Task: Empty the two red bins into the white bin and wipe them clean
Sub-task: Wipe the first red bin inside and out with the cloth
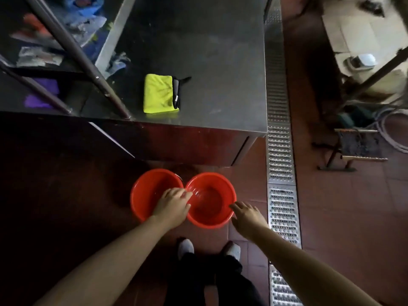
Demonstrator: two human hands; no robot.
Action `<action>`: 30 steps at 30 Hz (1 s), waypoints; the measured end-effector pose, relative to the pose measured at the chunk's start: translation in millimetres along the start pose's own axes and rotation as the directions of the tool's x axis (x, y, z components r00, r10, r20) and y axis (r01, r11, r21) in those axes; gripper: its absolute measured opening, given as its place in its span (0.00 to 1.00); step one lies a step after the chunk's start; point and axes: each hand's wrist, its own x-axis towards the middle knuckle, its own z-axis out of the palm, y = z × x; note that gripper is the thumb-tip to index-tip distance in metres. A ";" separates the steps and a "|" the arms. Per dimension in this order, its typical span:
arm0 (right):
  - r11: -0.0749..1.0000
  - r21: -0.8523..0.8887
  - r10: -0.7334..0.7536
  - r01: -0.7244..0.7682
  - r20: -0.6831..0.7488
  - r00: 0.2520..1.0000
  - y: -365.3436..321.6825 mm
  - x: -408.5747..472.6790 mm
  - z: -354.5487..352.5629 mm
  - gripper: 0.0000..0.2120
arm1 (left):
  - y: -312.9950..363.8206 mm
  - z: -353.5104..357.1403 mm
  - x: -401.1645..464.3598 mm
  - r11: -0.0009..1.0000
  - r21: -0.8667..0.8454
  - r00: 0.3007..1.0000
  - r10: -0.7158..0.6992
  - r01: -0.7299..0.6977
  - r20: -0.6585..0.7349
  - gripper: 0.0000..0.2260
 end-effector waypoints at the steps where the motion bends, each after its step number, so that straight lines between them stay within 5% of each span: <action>1: 1.000 -0.001 -0.006 0.006 -0.001 1.000 6.1 6.6 13.7 0.25 | -0.1 13.3 5.6 1.000 -0.001 1.000 0.002 -0.002 0.007 0.19; 21: 0.994 -0.022 -0.110 0.112 0.065 0.992 78.8 222.1 364.6 0.24 | -38.3 431.6 104.8 0.990 -0.038 0.984 0.140 -0.137 0.114 0.25; 30: 0.973 -0.139 -0.178 0.182 0.041 0.983 90.8 245.0 426.6 0.06 | -45.8 507.9 107.1 0.976 0.017 0.963 0.210 -0.216 0.171 0.25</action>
